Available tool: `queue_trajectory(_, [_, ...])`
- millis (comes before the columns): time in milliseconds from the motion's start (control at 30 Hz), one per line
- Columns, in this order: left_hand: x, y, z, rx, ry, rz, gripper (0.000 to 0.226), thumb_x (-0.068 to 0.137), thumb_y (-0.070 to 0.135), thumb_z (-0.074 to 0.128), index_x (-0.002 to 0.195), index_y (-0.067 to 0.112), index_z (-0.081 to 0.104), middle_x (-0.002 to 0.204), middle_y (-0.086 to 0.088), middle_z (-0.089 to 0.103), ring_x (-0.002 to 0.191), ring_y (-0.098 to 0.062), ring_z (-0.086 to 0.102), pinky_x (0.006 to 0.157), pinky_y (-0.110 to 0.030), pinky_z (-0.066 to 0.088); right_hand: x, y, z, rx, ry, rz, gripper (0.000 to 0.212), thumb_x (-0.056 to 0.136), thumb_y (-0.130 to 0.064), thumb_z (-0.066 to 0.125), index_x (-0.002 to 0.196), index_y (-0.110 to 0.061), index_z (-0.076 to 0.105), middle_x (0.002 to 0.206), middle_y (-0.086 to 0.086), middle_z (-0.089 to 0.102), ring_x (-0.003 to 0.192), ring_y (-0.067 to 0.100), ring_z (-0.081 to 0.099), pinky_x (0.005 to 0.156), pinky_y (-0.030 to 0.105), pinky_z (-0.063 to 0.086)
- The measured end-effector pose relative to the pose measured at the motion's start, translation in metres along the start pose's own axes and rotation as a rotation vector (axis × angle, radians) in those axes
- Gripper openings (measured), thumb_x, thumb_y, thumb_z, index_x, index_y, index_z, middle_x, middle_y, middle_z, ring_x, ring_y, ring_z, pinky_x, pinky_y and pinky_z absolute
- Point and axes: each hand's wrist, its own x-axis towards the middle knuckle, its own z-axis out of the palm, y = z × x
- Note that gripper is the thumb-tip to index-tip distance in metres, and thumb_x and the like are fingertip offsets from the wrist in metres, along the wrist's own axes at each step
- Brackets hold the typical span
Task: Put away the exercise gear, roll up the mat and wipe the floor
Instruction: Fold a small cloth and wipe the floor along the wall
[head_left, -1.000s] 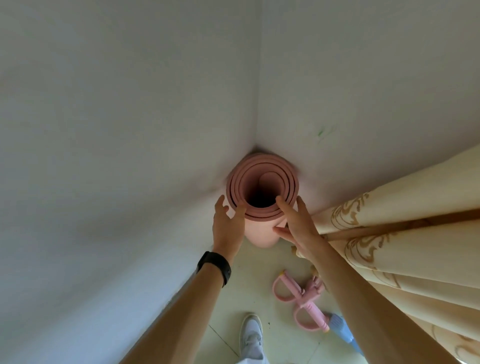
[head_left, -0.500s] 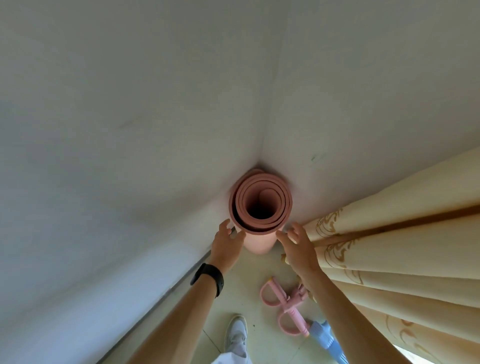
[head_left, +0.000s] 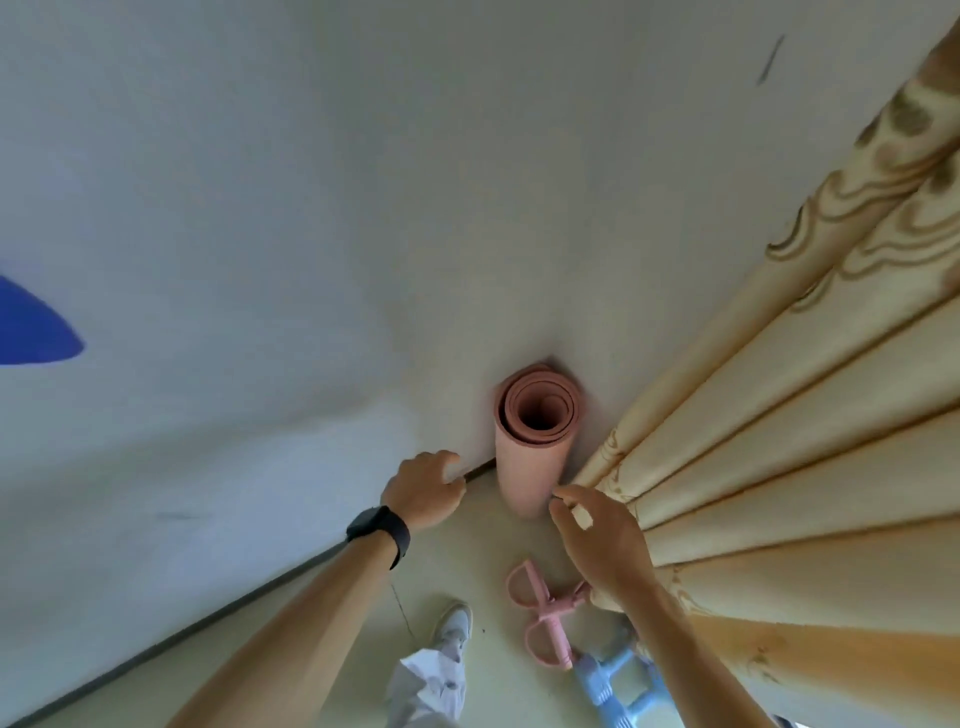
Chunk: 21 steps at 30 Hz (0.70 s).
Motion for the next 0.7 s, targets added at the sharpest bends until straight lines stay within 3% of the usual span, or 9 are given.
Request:
queue_trajectory(100, [-0.077, -0.014, -0.013, 0.001, 0.209, -0.006, 0.046, 0.096, 0.042, 0.047, 0.141, 0.031, 0.049, 0.147, 0.004, 0.049, 0.136, -0.019, 0.042, 0.108, -0.039, 0.041, -0.033, -0.024, -0.01, -0.078, 0.022, -0.297, 0.02, 0.096, -0.03, 0.057, 0.104, -0.023, 0.073, 0.094, -0.01, 0.069, 0.086, 0.01, 0.063, 0.077, 0.022, 0.047])
queue_trajectory(167, [-0.135, -0.033, -0.022, 0.008, 0.35, -0.034, 0.045, 0.096, 0.044, 0.048, 0.139, 0.032, 0.051, 0.146, 0.008, 0.051, 0.138, -0.016, 0.039, 0.11, -0.036, 0.038, -0.052, -0.05, -0.009, -0.111, 0.005, -0.471, 0.021, 0.094, -0.031, 0.057, 0.1, -0.021, 0.074, 0.095, -0.006, 0.073, 0.085, 0.009, 0.063, 0.084, 0.034, 0.054])
queue_trajectory(267, [-0.228, -0.073, -0.04, 0.055, 0.543, -0.122, 0.045, 0.096, 0.045, 0.049, 0.139, 0.032, 0.051, 0.145, 0.009, 0.052, 0.141, -0.015, 0.036, 0.112, -0.033, 0.031, -0.091, -0.116, 0.004, -0.152, 0.031, -0.745, 0.024, 0.094, -0.035, 0.059, 0.107, -0.023, 0.074, 0.108, -0.005, 0.073, 0.107, 0.011, 0.058, 0.102, 0.035, 0.047])
queue_trajectory(333, [-0.294, -0.104, -0.056, 0.073, 0.664, -0.222, 0.045, 0.096, 0.046, 0.048, 0.14, 0.033, 0.05, 0.146, 0.008, 0.05, 0.143, -0.016, 0.033, 0.115, -0.034, 0.028, -0.124, -0.168, 0.022, -0.153, 0.041, -0.934, 0.024, 0.093, -0.035, 0.062, 0.11, -0.024, 0.074, 0.113, -0.004, 0.072, 0.12, 0.013, 0.05, 0.101, 0.035, 0.045])
queue_trajectory(433, [-0.402, -0.156, -0.072, 0.091, 0.859, -0.371, 0.045, 0.096, 0.048, 0.046, 0.14, 0.036, 0.049, 0.147, 0.008, 0.049, 0.146, -0.017, 0.029, 0.119, -0.038, 0.025, -0.192, -0.242, 0.059, -0.164, -0.059, -1.131, 0.026, 0.093, -0.039, 0.062, 0.116, -0.03, 0.07, 0.12, -0.008, 0.069, 0.132, 0.023, 0.047, 0.101, 0.04, 0.048])
queue_trajectory(533, [-0.525, -0.206, -0.067, 0.094, 1.044, -0.543, 0.044, 0.096, 0.049, 0.047, 0.138, 0.037, 0.051, 0.145, 0.007, 0.052, 0.146, -0.017, 0.03, 0.118, -0.039, 0.026, -0.279, -0.297, 0.106, -0.165, -0.158, -1.314, 0.03, 0.094, -0.044, 0.056, 0.121, -0.034, 0.067, 0.125, -0.012, 0.066, 0.136, 0.021, 0.041, 0.103, 0.039, 0.045])
queue_trajectory(700, [-0.746, -0.292, -0.012, 0.115, 1.21, -0.888, 0.046, 0.095, 0.051, 0.042, 0.138, 0.038, 0.051, 0.141, 0.007, 0.056, 0.145, -0.017, 0.03, 0.119, -0.038, 0.024, -0.457, -0.359, 0.204, -0.155, -0.364, -1.576, 0.037, 0.095, -0.052, 0.046, 0.127, -0.039, 0.061, 0.132, -0.015, 0.061, 0.142, 0.019, 0.033, 0.107, 0.04, 0.04])
